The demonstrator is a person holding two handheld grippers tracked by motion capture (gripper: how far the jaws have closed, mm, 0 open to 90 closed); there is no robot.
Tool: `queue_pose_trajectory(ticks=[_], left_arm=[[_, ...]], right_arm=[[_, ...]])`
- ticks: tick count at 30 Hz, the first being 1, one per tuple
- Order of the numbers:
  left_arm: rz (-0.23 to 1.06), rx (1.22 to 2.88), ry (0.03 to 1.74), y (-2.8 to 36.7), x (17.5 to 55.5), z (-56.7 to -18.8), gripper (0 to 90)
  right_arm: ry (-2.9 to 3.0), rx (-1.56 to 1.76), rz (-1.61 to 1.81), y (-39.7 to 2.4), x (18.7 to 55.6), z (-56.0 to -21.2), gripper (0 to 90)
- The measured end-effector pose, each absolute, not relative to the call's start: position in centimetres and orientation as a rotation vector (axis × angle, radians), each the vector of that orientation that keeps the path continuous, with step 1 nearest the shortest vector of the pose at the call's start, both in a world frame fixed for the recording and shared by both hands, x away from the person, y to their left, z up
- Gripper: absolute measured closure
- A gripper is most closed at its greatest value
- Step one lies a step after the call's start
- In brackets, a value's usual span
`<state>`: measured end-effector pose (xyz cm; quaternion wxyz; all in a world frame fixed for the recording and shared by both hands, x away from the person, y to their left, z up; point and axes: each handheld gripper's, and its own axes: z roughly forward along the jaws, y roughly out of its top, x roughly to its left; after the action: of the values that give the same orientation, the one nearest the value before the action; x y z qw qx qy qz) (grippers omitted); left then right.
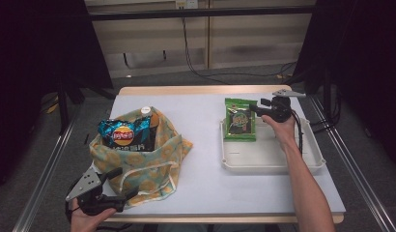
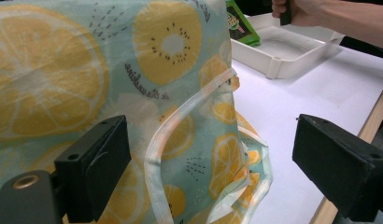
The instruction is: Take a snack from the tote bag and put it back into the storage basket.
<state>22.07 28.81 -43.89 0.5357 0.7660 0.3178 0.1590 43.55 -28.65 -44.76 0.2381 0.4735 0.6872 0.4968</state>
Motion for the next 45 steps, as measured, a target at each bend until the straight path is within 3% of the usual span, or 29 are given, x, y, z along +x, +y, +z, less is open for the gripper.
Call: queue_pose_trajectory(ticks=[4,8,10,12,30,45], left_arm=[[0.364,1.815,0.744,28.9,22.1,-43.9,11.0],[0.38,1.814,0.747,28.8,22.0,-43.8,11.0],[0.379,1.817,0.745,28.8,22.0,-43.8,11.0],[0.381,1.819,0.744,28.8,22.0,-43.8,11.0],[0.384,1.815,0.742,28.9,22.1,-43.8,11.0],[0.377,1.823,0.738,28.8,22.1,-43.8,11.0]], right_arm=[[1.901,1.227,1.376,-28.4,42.1,-43.6,43.1],[2.033,1.137,1.417,-27.4,40.5,-43.5,73.2],[2.09,1.102,1.42,-26.8,39.8,-43.9,84.7],[2.159,1.073,1.433,-26.3,39.4,-44.4,90.0],[2.522,1.064,1.252,-23.4,39.9,-48.1,90.0],[2.448,1.107,1.246,-22.9,41.5,-48.7,90.0]])
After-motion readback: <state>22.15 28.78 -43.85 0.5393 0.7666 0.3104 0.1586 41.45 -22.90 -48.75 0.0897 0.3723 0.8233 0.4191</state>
